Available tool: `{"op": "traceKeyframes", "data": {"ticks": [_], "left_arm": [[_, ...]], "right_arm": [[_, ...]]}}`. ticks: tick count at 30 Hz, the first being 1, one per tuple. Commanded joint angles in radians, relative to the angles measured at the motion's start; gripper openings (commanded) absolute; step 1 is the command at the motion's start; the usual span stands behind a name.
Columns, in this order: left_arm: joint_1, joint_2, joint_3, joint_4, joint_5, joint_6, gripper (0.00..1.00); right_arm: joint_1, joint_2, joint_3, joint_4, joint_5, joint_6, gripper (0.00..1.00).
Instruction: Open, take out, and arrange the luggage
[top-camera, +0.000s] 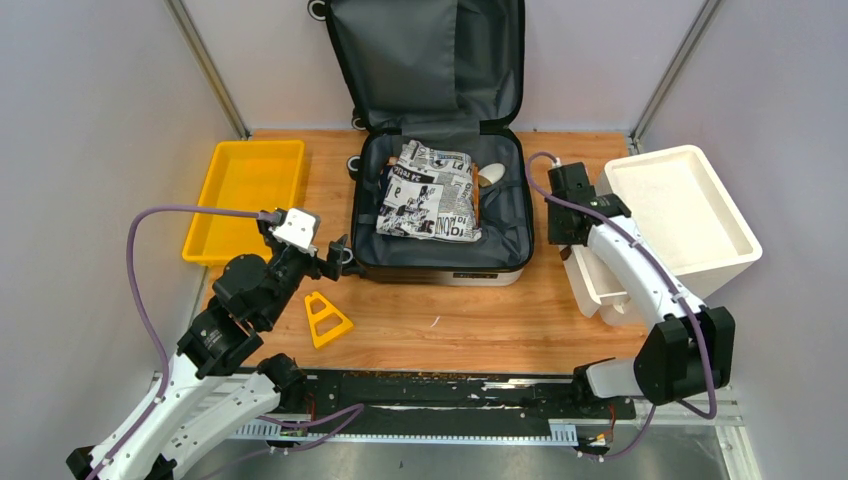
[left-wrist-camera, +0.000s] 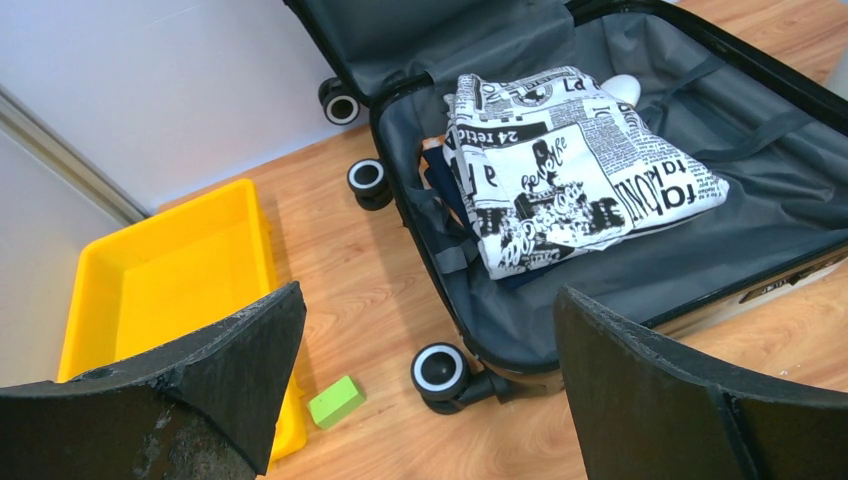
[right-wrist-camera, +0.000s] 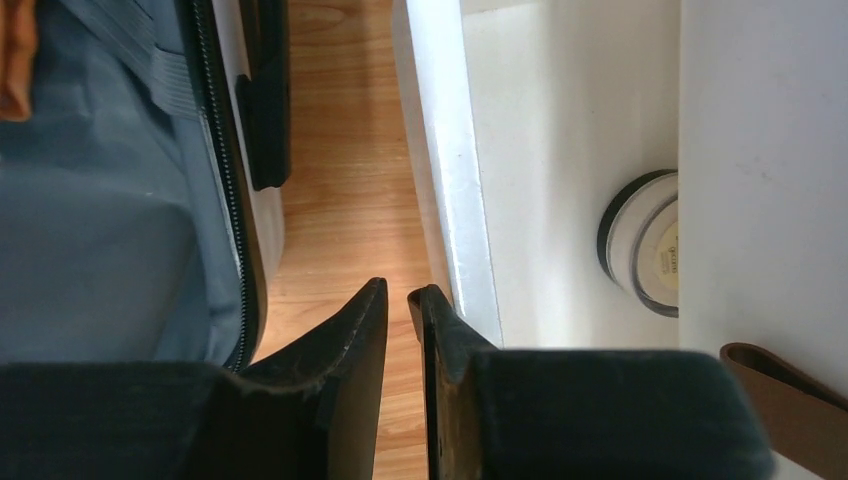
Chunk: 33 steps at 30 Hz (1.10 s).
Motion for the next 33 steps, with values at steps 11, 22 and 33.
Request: {"op": "traceKeyframes", "data": {"ticks": [11, 22, 33], "left_arm": [[-0.001, -0.002, 0.000, 0.033, -0.004, 0.008, 1.00], [-0.001, 0.001, 0.001, 0.034, -0.004, 0.008, 1.00], [-0.001, -0.004, 0.000, 0.033, -0.003, 0.006, 1.00]], "right_arm": [[0.056, 0.019, -0.101, 0.085, 0.372, -0.079, 0.21], [0.055, 0.060, -0.144, 0.189, 0.497, -0.151, 0.20], [0.034, 0.095, -0.150, 0.301, 0.541, -0.242, 0.19]]}}
